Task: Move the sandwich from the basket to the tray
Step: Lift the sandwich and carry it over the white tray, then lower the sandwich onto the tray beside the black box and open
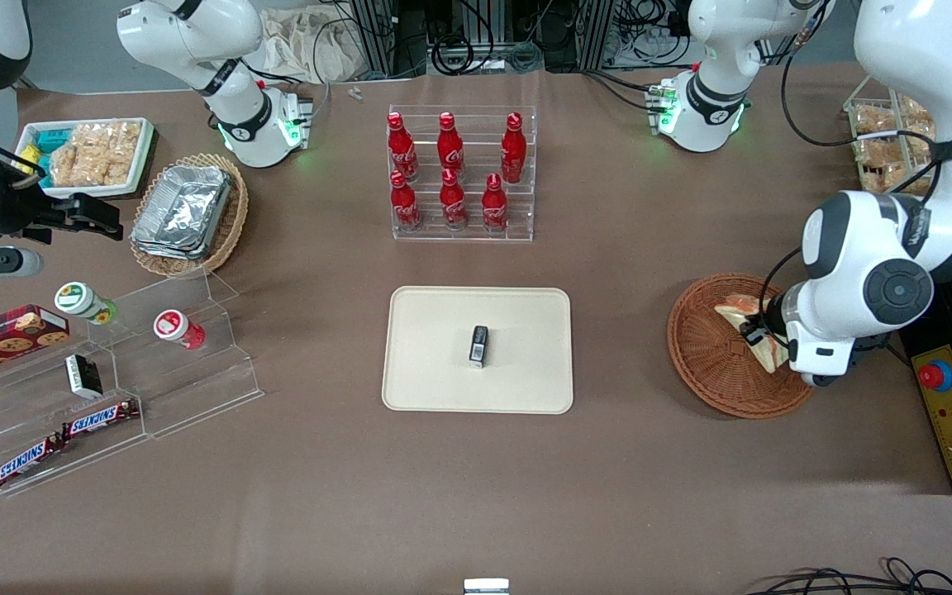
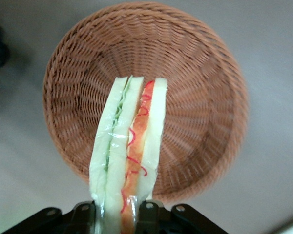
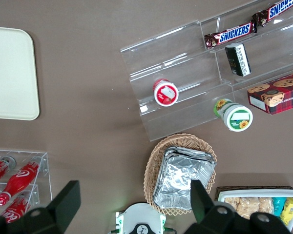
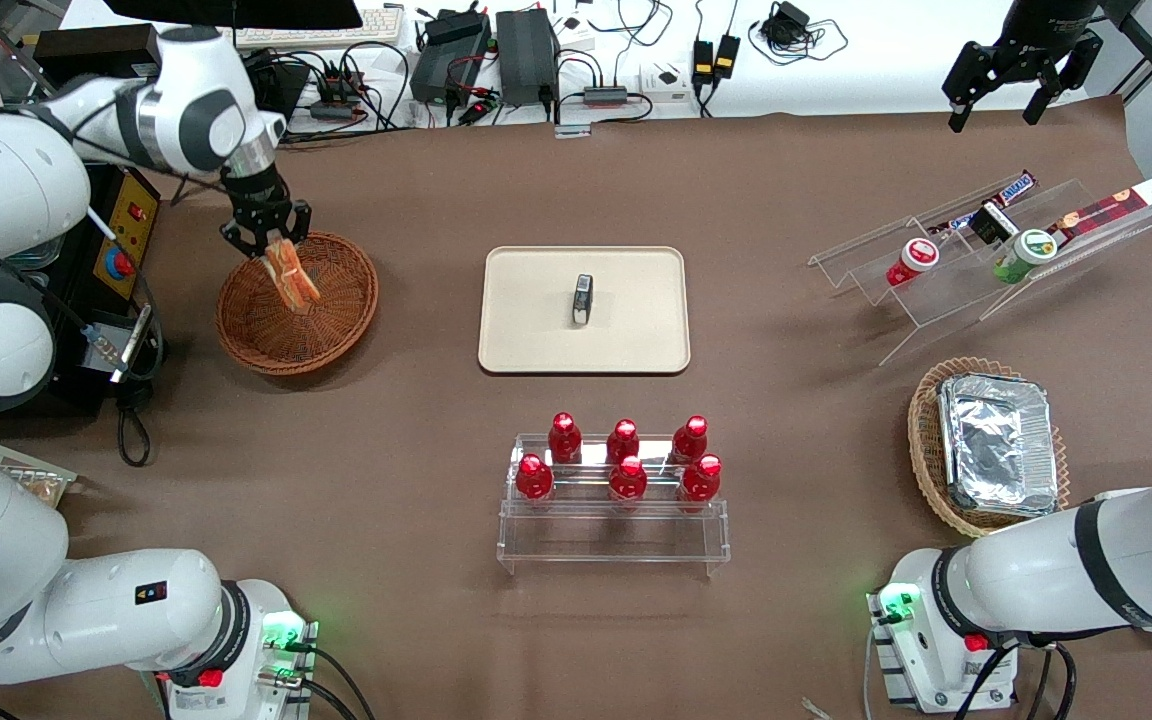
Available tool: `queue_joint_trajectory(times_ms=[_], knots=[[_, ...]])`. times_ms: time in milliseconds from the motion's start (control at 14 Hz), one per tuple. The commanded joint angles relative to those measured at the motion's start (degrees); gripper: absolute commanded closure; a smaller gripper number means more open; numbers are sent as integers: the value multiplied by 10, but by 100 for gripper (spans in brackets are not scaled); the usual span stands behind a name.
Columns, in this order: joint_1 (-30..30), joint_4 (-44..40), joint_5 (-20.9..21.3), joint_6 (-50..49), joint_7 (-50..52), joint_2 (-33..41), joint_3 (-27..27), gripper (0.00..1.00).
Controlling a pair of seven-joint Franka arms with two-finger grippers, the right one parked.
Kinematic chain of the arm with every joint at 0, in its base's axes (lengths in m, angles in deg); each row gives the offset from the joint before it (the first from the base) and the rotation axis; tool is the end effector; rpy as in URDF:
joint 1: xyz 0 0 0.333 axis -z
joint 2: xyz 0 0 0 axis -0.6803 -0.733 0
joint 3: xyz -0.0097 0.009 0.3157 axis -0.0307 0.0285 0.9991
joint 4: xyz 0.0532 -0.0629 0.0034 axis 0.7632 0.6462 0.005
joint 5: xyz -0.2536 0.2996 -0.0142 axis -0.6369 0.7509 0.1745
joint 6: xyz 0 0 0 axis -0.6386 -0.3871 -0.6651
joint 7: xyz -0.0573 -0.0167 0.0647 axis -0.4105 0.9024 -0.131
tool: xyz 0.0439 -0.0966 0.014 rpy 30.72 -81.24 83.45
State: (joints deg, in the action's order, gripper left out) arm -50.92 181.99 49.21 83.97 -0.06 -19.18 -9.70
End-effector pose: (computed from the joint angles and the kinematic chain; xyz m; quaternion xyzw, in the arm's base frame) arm 0.5976 -0.0706 0.3651 -0.9469 -0.3013 0.0924 0.0642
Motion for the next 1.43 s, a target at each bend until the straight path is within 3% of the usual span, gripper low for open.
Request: queue_joint_trajectory(times_ms=[0,357,643,857,1357], knots=[[4,-93,9,-100,14,-6,-66,100],[37,-156,9,-127,0,-34,-180,100],[118,-157,16,-47,-26,-91,-182,100],[156,-150,83,5,-44,-137,-182,100],[167,-150,143,129,-40,-244,-172,100]])
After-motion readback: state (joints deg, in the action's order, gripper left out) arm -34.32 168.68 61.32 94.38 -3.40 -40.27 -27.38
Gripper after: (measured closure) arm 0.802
